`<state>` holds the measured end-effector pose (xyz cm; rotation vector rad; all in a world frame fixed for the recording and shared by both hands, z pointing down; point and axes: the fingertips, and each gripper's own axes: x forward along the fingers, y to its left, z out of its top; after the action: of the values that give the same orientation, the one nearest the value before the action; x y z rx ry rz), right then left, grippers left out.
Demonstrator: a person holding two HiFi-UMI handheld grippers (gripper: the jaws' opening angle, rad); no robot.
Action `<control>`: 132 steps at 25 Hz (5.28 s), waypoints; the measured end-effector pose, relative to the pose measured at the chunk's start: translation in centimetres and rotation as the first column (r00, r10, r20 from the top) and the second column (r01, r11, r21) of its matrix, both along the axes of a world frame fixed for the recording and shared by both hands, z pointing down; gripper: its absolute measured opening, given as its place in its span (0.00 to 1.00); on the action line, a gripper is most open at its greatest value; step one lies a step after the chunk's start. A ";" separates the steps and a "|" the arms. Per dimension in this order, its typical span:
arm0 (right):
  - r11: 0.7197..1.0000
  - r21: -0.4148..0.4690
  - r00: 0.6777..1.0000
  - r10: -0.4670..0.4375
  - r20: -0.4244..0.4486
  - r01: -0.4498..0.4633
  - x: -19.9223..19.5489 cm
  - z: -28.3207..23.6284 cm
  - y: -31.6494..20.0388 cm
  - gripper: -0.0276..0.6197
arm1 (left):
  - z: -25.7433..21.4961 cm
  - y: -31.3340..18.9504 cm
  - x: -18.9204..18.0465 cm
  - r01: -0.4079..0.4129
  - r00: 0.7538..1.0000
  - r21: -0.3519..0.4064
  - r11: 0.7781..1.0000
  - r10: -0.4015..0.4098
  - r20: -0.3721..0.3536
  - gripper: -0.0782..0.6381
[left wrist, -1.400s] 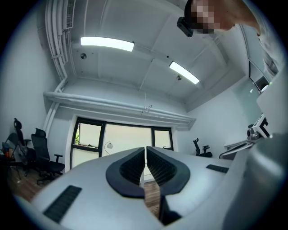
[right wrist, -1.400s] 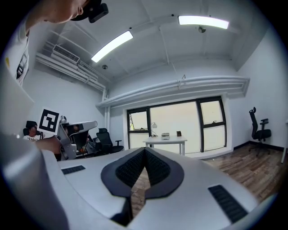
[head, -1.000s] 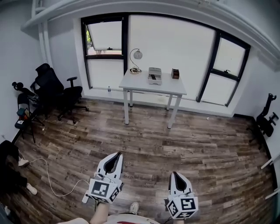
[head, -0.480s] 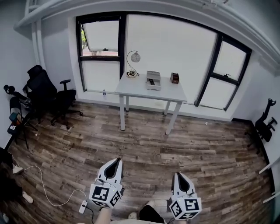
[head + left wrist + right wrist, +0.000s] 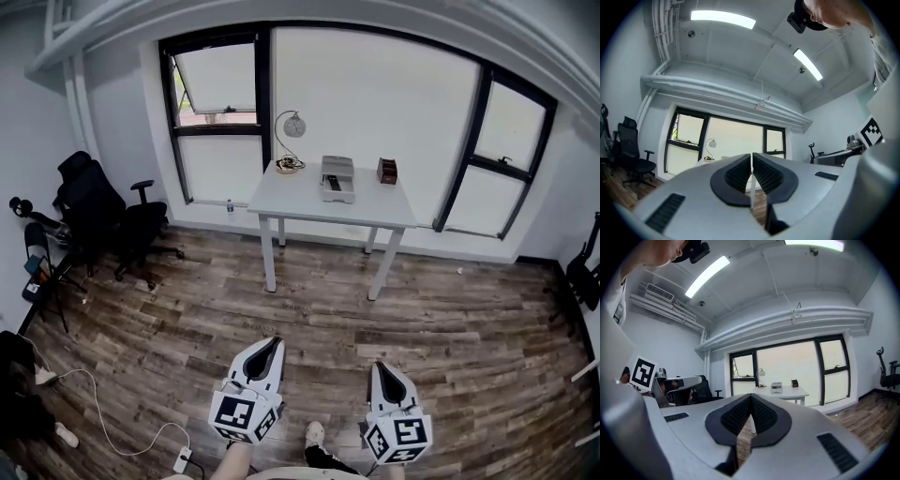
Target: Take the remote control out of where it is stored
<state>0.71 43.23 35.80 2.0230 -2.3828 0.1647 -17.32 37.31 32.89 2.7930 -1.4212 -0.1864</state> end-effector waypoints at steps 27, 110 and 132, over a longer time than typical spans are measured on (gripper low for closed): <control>0.998 0.058 0.996 -0.007 0.093 0.001 10.5 -1.8 -17.3 0.04 | -1.0 -18.0 10.5 0.007 0.999 0.020 1.000 -0.008 0.050 0.14; 0.958 -0.281 0.998 -0.056 0.027 0.061 19.3 4.4 -103.0 0.04 | 3.5 -101.4 22.3 0.041 0.998 -0.117 0.992 -0.034 0.057 0.14; 0.749 -0.663 0.999 -0.039 -0.032 0.008 16.2 20.3 -108.7 0.49 | 15.4 -106.1 19.9 0.024 0.995 -0.350 0.937 0.013 0.102 0.14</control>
<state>16.92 -65.49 56.05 1.6152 -1.9068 0.8293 2.62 -68.77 48.26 2.5361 -1.3259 0.1966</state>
